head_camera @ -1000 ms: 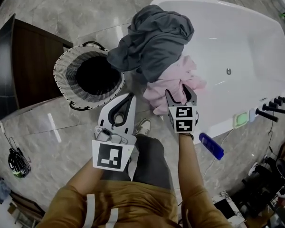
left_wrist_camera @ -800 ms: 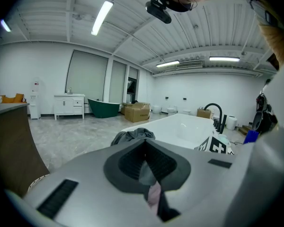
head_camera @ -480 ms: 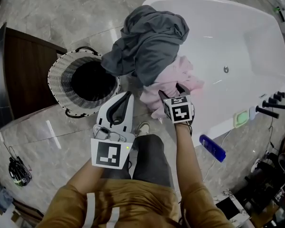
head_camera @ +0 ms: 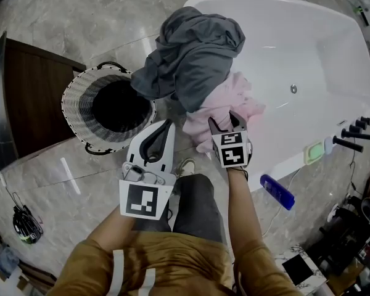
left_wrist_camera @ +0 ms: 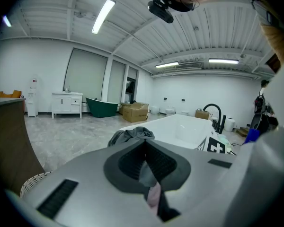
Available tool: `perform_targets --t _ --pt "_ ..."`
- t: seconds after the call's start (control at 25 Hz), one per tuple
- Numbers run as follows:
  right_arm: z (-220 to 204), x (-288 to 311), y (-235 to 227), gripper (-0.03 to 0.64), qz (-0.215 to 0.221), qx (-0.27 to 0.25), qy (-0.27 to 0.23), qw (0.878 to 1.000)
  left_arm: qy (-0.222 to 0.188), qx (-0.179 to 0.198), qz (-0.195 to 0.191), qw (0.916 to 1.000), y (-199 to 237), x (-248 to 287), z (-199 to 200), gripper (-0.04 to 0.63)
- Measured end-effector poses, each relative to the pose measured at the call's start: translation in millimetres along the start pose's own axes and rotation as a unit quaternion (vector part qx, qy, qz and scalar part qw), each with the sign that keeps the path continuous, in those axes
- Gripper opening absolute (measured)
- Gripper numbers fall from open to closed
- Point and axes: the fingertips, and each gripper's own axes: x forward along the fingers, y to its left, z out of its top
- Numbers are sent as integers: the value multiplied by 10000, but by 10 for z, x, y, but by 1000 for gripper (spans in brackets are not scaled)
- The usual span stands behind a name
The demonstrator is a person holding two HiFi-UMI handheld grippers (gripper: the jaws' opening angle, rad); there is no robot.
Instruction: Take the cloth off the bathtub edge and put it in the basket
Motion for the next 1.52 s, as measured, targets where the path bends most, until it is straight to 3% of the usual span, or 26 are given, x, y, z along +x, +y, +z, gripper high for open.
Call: perform_targets --t 0.36,0.6,0.72,0.76,0.8,1.2,1.52 --pt "0 -116 16 224 -85 37 -48 9999 45 -6 -150 9999 -100 43 45 3" --pt "32 -282 16 193 -59 359 -140 9992 98 -32 -199 9997 -101 37 102 3" --pt "109 -421 12 146 -74 474 -383 9981 118 -77 -162 9998 -79 52 113 3" --pt "128 -463 17 40 -85 487 -460 9977 109 -95 -145 9998 -72 52 123 4" --pt "138 -499 26 34 -91 496 -507 9974 92 -111 -129 9998 -67 47 138 3" --pt "192 -1029 30 29 151 1476 -1150 9822 135 -107 -36 9998 -49 -127 331 3" --pt "578 -1849 -36 29 193 1761 -1889 9659 -74 4 -47 10000 -251 -334 750 4"
